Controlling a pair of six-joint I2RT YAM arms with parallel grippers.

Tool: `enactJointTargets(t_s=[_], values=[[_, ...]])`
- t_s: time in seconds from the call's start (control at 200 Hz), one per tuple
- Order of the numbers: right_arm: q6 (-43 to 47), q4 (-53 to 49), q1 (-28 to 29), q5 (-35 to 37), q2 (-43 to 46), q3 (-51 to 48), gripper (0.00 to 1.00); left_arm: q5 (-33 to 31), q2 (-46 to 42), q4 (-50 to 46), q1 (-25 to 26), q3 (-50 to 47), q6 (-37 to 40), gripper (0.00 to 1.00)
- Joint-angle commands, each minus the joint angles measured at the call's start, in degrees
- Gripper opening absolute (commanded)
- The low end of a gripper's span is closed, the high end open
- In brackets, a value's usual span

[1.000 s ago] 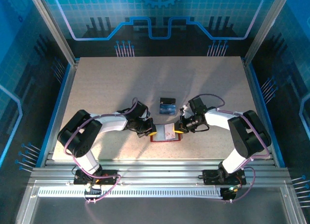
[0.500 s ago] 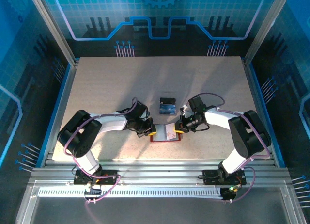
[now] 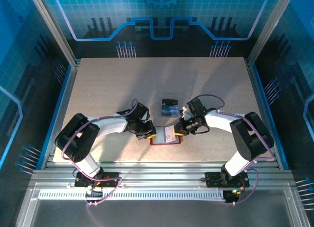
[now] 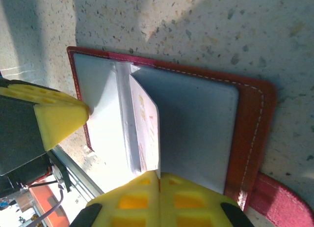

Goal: Take the credit cards out of the card holder

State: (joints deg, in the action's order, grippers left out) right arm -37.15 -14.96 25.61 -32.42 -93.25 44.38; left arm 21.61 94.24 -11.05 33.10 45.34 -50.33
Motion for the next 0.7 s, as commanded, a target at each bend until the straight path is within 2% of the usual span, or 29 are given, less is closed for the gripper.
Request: enactJointTargets(t_s=[0.0, 0.465, 0.695], values=[[-1.86, 0.07, 1.17, 0.00, 1.18, 0.61, 0.06, -1.57, -1.17, -4.39, -0.55, 2.84, 2.42, 0.13], [-5.57, 3.01, 3.09, -0.09, 2.86, 0.07, 0.06, -3.98, -3.63, -6.08, -0.76, 4.31, 3.82, 0.14], [-3.28, -0.89, 3.06, 2.03, 3.92, 2.28, 0.05, -4.70, -5.56, -6.13, -1.31, 3.28, 4.01, 0.15]])
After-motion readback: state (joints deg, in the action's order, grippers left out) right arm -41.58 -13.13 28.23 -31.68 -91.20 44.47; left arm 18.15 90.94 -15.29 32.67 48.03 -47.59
